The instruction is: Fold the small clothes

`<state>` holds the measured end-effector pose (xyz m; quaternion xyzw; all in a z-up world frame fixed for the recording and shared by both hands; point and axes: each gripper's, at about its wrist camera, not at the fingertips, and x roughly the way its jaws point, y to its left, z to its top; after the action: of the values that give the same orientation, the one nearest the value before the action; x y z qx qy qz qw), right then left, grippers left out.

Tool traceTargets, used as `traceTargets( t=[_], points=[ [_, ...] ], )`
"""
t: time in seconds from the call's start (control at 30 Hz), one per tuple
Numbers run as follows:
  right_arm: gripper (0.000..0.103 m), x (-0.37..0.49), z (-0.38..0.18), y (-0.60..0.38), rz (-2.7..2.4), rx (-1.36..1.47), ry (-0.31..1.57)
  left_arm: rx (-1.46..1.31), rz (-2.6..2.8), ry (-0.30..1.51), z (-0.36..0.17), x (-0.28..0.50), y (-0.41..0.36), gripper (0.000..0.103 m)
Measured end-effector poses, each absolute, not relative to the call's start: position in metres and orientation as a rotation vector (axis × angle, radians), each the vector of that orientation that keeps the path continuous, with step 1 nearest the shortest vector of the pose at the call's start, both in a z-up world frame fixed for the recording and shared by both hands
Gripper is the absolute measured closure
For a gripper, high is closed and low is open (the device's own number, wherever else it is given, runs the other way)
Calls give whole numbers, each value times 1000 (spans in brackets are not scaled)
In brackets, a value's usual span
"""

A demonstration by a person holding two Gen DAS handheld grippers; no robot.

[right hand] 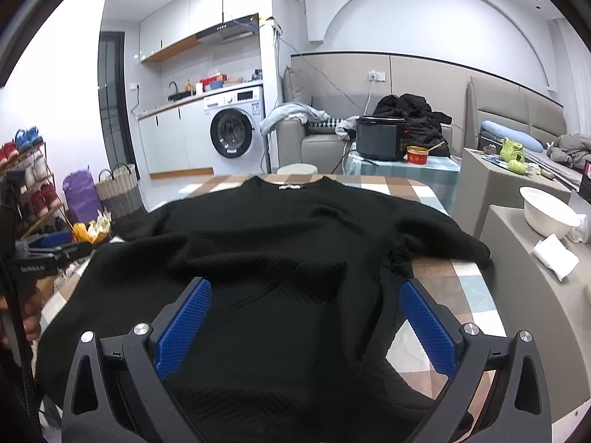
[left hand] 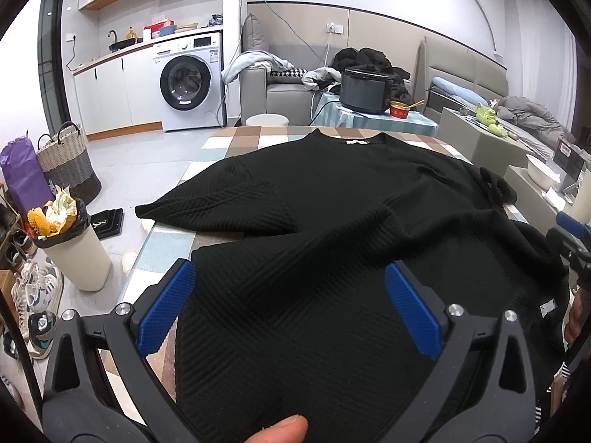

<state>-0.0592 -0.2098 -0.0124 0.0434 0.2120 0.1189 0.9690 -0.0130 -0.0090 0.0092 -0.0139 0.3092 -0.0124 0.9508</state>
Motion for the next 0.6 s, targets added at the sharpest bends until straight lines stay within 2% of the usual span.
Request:
traceTargets(
  t=[0.6],
  points=[
    [0, -54, -12, -199, 250, 64, 417, -23, -27, 586, 12, -21, -8, 1]
  ],
)
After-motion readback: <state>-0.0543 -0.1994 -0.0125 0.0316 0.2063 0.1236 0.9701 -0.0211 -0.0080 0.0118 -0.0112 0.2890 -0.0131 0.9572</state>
